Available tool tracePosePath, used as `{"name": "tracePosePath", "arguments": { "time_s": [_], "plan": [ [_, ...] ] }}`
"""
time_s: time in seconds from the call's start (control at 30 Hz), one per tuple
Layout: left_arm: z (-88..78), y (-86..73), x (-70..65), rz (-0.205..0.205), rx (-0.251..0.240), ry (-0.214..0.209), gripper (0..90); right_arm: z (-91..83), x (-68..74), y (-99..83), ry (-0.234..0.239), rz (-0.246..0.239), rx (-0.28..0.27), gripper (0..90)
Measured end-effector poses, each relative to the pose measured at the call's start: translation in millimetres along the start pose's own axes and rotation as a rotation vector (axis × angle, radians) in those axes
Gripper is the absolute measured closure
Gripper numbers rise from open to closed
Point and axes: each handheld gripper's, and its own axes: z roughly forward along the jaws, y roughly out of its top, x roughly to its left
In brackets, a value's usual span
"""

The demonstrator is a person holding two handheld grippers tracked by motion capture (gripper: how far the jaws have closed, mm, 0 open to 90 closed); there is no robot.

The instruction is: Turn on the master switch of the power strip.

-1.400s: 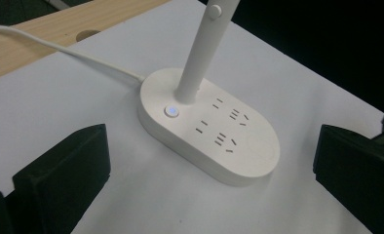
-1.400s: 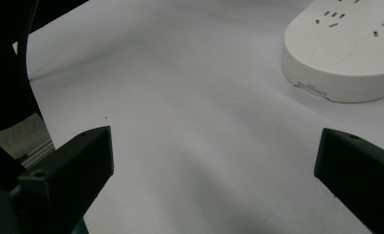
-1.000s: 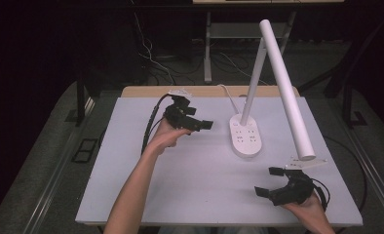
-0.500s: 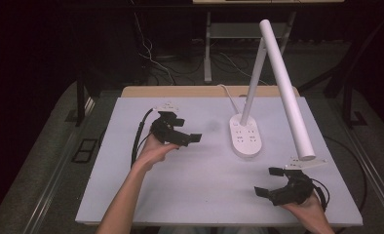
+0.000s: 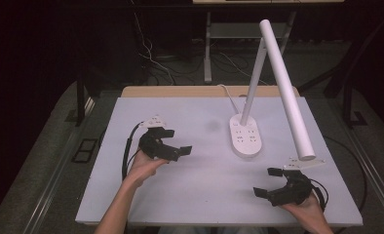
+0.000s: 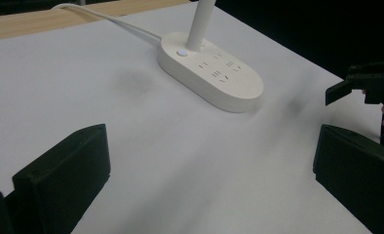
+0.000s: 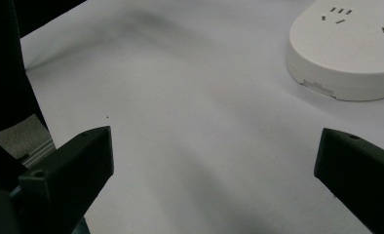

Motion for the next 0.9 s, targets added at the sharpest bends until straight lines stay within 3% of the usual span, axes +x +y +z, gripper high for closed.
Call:
{"name": "tracePosePath", "arguments": {
  "time_s": [0.17,0.33,0.63,0.9],
  "plan": [
    [-8.4,-13.7,-2.9,-0.013,-0.003,0.030,0.0,0.4,0.7,0.1,0.001,-0.004,-0.004,0.4],
    [-15.4,-31.6,-5.3,-0.021,0.006,0.034,0.0,0.1,0.9,0.0,-0.001,-0.002,-0.007,0.4],
    [-27.7,-65.6,-15.7,-0.043,-0.021,0.051,0.6,1.3,2.3,-0.2,0.003,-0.001,-0.011,0.4],
    [-35.5,-83.8,-19.0,-0.057,-0.037,0.052,1.2,4.0,3.6,-0.7,0.006,-0.006,-0.008,0.4]
  ]
}}
